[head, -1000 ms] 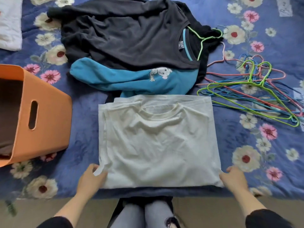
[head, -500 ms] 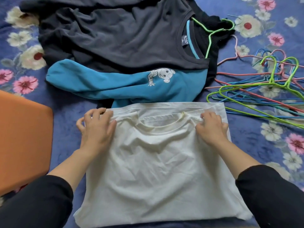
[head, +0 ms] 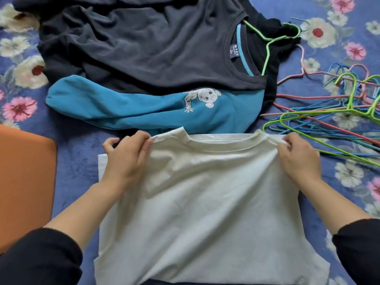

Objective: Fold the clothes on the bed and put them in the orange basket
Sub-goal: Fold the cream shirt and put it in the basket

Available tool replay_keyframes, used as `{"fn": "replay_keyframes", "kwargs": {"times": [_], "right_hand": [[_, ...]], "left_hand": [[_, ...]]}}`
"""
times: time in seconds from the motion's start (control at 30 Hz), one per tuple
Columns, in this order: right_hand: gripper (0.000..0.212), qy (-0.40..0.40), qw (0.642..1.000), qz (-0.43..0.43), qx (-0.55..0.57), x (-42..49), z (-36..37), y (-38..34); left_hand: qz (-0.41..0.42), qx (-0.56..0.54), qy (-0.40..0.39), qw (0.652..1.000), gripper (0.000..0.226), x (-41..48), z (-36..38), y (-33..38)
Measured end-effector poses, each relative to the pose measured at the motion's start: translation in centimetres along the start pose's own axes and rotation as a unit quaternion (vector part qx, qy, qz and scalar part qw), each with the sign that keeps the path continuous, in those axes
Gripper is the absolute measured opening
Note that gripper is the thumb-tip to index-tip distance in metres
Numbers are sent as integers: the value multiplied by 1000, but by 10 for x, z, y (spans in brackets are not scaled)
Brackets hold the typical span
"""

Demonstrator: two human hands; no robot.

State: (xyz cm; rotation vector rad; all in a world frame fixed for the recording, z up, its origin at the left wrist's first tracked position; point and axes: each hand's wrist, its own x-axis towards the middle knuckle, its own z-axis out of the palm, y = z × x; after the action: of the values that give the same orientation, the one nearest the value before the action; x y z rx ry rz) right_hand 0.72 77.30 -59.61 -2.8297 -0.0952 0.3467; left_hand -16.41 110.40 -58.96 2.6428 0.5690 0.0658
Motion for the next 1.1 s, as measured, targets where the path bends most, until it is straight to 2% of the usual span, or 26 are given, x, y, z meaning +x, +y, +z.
{"fn": "replay_keyframes", "kwargs": {"times": [0.1,0.17,0.27,0.37,0.43,0.47,0.57,0.67,0.73,0.8,0.9,0.97,1.03,1.1], "right_hand": [[32,-75,994,-16,-81,4,14,7],[40,-64,995,-46,-66,3,16,6],[43,-77,990,-98,-69,7,14,3],[42,-117,982,-104,-107,12,15,-4],[40,-123,980,-91,-128,13,16,-10],[38,-121,978,-87,-143,13,16,-11],[30,-110,971,-97,-187,17,15,-10],[17,-98,961,-152,-208,18,14,-4],[23,-83,950,-225,-202,20,15,1],[28,-92,940,-258,-202,22,13,2],[14,-136,940,-212,-229,25,7,1],[8,-129,940,-182,-260,27,6,1],[10,-122,940,-158,-277,28,5,-1],[18,-122,941,-135,-284,29,4,-4]], "left_hand": [[-33,8,-130,991,58,12,9,-11],[-22,-26,-188,982,73,15,3,-17],[-73,-43,-263,961,83,15,-13,-10],[-142,-26,-242,960,55,17,-20,-9],[-130,8,-242,962,14,18,-24,-11],[-122,18,-269,955,10,19,-25,-10],[-136,3,-366,920,26,20,-28,-6],[-146,27,-430,890,18,18,-29,-5],[-149,74,-483,860,8,18,-32,-12],[-154,147,-534,818,9,20,-40,-20],[-147,252,-538,791,7,27,-52,-33],[-129,312,-527,780,12,34,-58,-37],[-125,342,-531,766,28,42,-60,-38],[-143,326,-558,750,38,41,-60,-35]]}}
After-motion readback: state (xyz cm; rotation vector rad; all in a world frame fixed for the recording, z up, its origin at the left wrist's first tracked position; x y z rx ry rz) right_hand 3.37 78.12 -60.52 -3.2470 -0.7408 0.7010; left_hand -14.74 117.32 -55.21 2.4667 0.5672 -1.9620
